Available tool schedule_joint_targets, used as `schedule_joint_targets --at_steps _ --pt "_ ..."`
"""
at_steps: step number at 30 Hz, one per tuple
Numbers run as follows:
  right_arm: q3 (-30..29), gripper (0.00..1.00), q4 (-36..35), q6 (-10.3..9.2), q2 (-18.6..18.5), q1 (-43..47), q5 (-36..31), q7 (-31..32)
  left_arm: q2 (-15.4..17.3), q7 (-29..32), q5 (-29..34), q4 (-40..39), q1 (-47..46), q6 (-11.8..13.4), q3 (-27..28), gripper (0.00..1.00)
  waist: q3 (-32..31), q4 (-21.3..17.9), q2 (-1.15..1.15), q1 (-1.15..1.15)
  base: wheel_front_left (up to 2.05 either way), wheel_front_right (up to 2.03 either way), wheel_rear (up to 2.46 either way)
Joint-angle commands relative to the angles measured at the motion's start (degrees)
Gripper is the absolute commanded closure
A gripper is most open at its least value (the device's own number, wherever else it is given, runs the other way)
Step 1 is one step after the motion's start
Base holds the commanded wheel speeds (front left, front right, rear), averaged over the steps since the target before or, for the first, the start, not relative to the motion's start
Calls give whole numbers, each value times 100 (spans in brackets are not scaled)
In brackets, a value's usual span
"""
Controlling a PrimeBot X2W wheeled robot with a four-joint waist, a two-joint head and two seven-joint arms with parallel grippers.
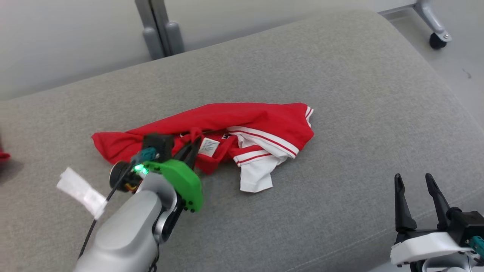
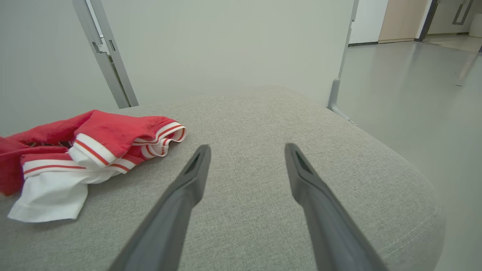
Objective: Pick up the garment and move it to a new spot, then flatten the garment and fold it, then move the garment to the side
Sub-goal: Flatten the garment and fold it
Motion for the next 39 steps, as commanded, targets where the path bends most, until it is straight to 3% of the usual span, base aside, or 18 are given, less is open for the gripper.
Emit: schedule_joint_targets --at_steps 1,5,10,17,18,19,20,21,24,30,34,39 --pt "-40 0 -37 -8 -5 87 -41 -1 175 -53 -91 -310 385 164 67 100 -237 524 0 0 0 0 0" --pt "-31 0 -68 -8 -7 133 -68 -1 751 -276 -445 -1540 1634 831 448 100 -321 842 0 0 0 0 0" --pt "39 0 -85 -8 -6 165 -63 -1 1083 -570 -811 -2561 2992 1480 869 100 -341 1093 0 0 0 0 0" --pt "71 0 -92 -9 -7 111 -114 -1 1201 -761 -860 -2886 3784 1780 1339 100 -245 1240 0 0 0 0 0" --pt "76 0 -87 -9 -8 87 -127 -1 1186 -765 -840 -2844 3835 1787 1376 94 -233 1235 0 0 0 0 0" --pt "83 0 -83 -8 -8 69 -134 -1 1192 -773 -811 -2798 3877 1787 1383 68 -226 1221 0 0 0 0 0" --pt "87 0 -76 -9 -8 54 -147 -1 1168 -777 -852 -2727 3938 1764 1391 21 -223 1200 0 0 0 0 0" --pt "85 0 -71 -8 -8 45 -154 -1 1147 -738 -921 -2666 4001 1740 1389 0 -226 1172 0 0 0 0 0" --pt "57 0 -76 -8 -8 55 -149 -1 1192 -667 -1069 -2525 4132 1814 1485 0 -243 1069 0 0 0 0 0" --pt "57 0 -85 -8 -8 116 -108 -1 1499 -692 -904 -2831 4029 2304 1780 0 -253 879 0 0 0 0 0" --pt "113 0 -79 -8 -6 22 -87 -1 1612 -419 -577 -3496 3502 2222 1490 0 -188 727 0 0 0 0 0" --pt "203 0 -43 -8 -8 -107 -55 -1 1267 234 -147 -3820 2582 1886 699 0 -126 472 0 0 0 0 0"
